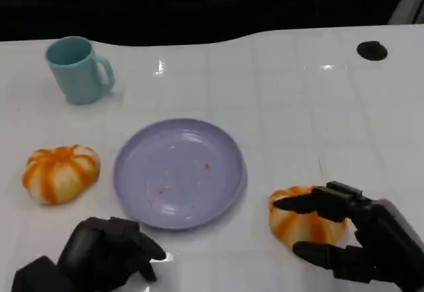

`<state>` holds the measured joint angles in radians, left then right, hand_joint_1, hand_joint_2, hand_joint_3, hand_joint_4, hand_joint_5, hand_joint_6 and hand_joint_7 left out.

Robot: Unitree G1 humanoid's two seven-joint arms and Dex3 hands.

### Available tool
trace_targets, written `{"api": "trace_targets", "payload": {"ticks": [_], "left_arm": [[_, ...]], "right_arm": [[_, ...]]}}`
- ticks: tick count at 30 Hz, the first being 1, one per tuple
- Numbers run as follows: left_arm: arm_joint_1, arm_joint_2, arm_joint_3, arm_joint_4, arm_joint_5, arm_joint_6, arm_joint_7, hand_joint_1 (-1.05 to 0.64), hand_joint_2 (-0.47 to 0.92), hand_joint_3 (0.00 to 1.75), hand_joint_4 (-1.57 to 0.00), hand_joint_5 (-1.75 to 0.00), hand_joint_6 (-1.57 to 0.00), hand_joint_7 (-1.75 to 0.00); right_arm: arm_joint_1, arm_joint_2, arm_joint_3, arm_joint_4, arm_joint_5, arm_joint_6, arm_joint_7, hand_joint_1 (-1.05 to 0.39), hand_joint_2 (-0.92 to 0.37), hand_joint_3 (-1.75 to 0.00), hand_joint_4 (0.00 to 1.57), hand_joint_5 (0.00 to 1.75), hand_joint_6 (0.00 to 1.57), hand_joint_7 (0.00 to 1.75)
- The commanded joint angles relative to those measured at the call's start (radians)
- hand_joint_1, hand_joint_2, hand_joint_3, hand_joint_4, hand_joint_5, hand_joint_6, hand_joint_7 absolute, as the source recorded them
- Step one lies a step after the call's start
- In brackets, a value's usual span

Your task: Grasp the bread from the table and place it into the plate.

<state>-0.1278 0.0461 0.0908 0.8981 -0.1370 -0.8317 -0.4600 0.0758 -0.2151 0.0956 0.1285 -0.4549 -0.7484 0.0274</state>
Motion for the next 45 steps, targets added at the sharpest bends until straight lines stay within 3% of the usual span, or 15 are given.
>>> {"api": "trace_targets", "payload": {"ticks": [1,8,15,20,30,45], "left_arm": [[0.002,0.019,0.005,0.002,-0.004,0.005,-0.003,-1.05,0.92,0.16,-1.24,-1.12,-1.4,-0.52],[0.011,0.018,-0.001,-0.01,0.01,0.003,0.012,-1.05,0.92,0.15,-1.24,-1.12,-1.4,-0.52],[0.016,0.014,-0.001,-0.021,-0.004,0.019,-0.004,-1.05,0.92,0.14,-1.25,-1.12,-1.42,-0.53],[0.016,0.013,-0.002,-0.02,0.001,0.007,0.0,-1.05,0.92,0.14,-1.25,-1.11,-1.41,-0.52],[0.017,0.011,-0.003,-0.023,-0.001,0.013,0.0,-1.05,0.92,0.14,-1.25,-1.1,-1.41,-0.52],[0.026,0.011,-0.009,-0.038,0.005,0.021,0.014,-1.05,0.92,0.14,-1.26,-1.1,-1.42,-0.52]], "right_arm": [[0.027,-0.072,-0.011,-0.147,-0.075,0.099,0.036,-0.59,-0.92,-0.15,0.23,0.45,0.36,0.15],[0.041,-0.155,-0.004,-0.339,-0.178,0.257,0.122,-0.64,-0.92,-0.11,0.05,0.31,0.27,0.04],[0.023,-0.187,0.043,-0.375,-0.331,0.339,0.132,-0.64,-0.92,-0.07,0.0,0.3,0.24,0.01],[-0.012,-0.199,0.092,-0.347,-0.41,0.411,0.158,-0.62,-0.91,-0.03,0.0,0.29,0.23,0.0],[-0.104,-0.207,0.183,-0.166,-0.508,0.451,0.052,-0.61,-0.9,0.0,0.01,0.29,0.26,0.01],[-0.24,-0.212,0.307,0.069,-0.559,0.502,-0.027,-0.59,-0.92,-0.07,0.05,0.28,0.29,0.02]]}}
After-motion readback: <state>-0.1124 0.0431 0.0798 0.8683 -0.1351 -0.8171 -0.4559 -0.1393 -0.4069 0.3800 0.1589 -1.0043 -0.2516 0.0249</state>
